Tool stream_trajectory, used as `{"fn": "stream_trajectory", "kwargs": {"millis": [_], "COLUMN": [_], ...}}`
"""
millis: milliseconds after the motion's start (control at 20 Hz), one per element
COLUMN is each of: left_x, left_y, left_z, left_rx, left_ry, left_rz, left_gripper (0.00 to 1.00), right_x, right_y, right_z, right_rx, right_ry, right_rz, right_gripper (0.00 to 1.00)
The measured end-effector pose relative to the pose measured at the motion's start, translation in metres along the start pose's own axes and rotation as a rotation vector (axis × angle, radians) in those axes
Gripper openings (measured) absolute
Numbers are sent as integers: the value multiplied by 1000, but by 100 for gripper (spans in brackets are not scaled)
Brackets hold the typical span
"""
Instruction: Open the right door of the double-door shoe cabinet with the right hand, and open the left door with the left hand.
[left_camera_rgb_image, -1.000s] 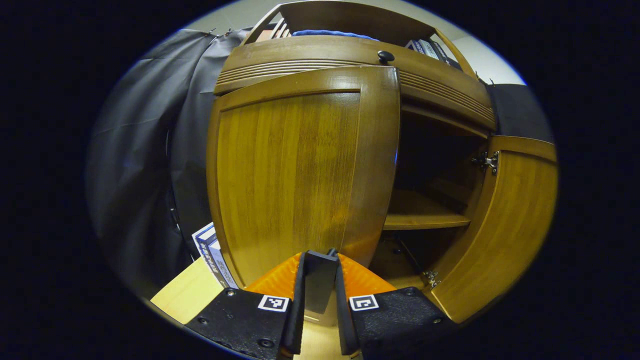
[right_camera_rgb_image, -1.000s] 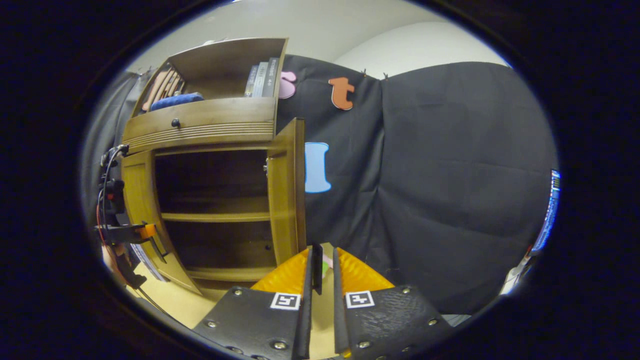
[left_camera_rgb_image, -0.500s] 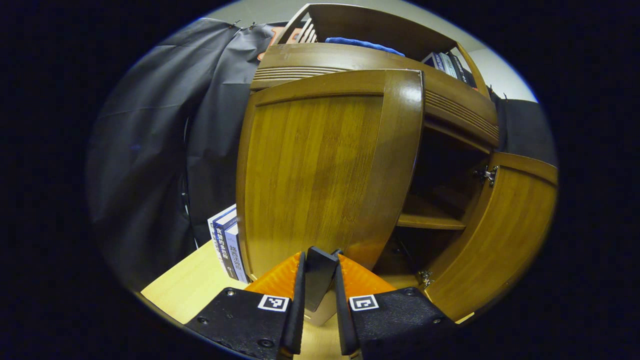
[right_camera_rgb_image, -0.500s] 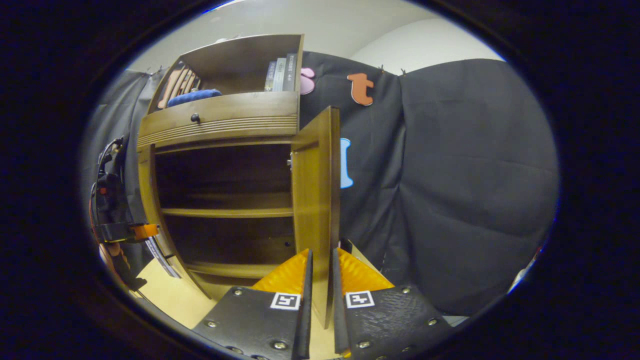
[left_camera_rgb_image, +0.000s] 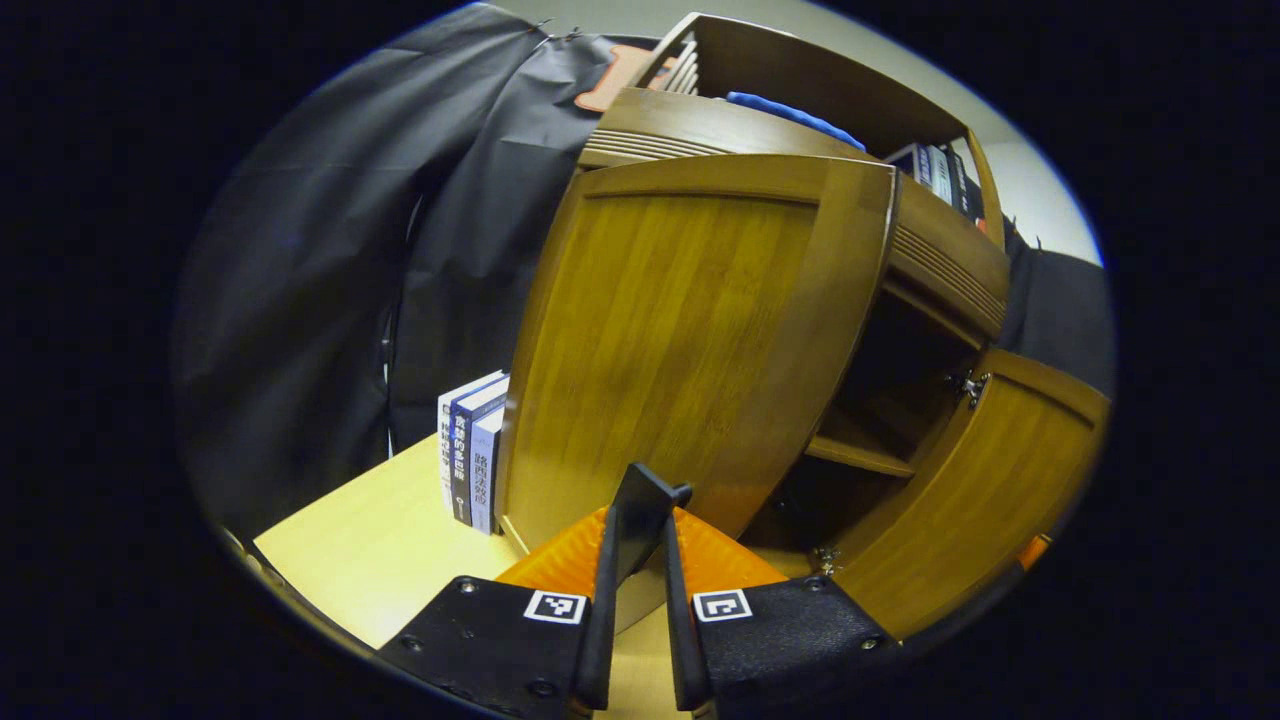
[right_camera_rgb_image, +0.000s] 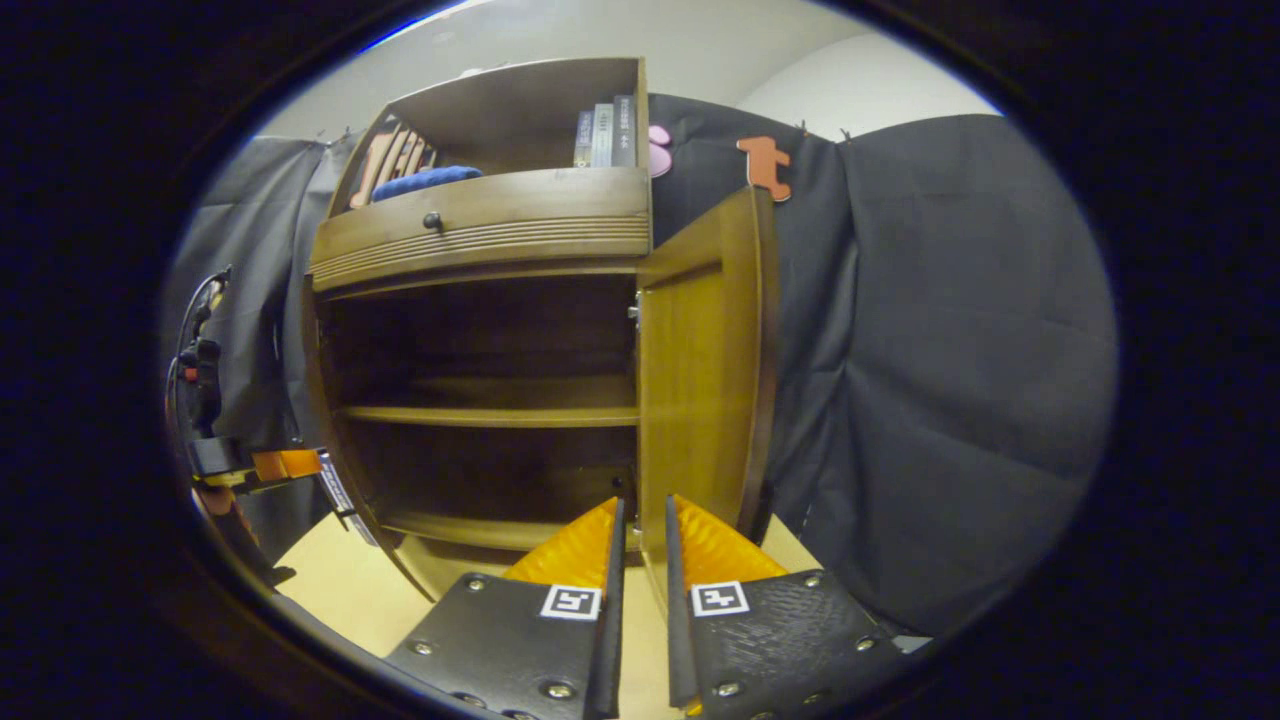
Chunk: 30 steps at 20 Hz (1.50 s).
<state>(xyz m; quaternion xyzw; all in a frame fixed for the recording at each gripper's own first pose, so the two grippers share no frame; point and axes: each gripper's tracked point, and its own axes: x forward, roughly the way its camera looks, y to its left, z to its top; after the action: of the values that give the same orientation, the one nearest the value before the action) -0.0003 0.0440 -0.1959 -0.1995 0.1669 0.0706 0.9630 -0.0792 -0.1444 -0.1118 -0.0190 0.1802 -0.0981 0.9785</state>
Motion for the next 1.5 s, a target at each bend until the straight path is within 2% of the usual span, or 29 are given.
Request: {"fn": "stream_trajectory", "kwargs": {"millis": [200,400,550,750,1150,1250,1300,1350,1400,1450,1500], "left_x": [-8,-14,-20,-29,-38,-41,-42,-44,-46,-48,-50], "left_y": [9,18,28,44,66,74,79,84,91,97,103], "left_z": [2,5,6,11,17,19,21,22,23,26,28], "left_rx": [41,63,99,133,118,114,113,115,119,121,123], "left_ry": [-12,-10,-12,-20,-31,-34,-36,-38,-40,-43,-47], "left_rz": [25,44,71,93,119,135,145,156,169,183,197], "left_gripper": [25,13,13,5,7,10,7,10,6,10,7], "right_x": [9,12,14,19,27,28,29,30,30,31,33], "right_y": [16,32,39,45,65,67,69,69,70,71,72], "right_z": [0,-5,-12,-19,-22,-24,-26,-26,-27,-27,-27], "right_rx": [-14,-12,-16,-10,-10,-11,-9,-8,-7,-6,-5], "right_ry": [3,21,35,52,61,64,66,69,71,73,75], "right_rz": [51,95,115,135,182,186,188,189,189,190,190], "right_gripper": [19,19,19,19,19,19,19,19,18,19,19]}}
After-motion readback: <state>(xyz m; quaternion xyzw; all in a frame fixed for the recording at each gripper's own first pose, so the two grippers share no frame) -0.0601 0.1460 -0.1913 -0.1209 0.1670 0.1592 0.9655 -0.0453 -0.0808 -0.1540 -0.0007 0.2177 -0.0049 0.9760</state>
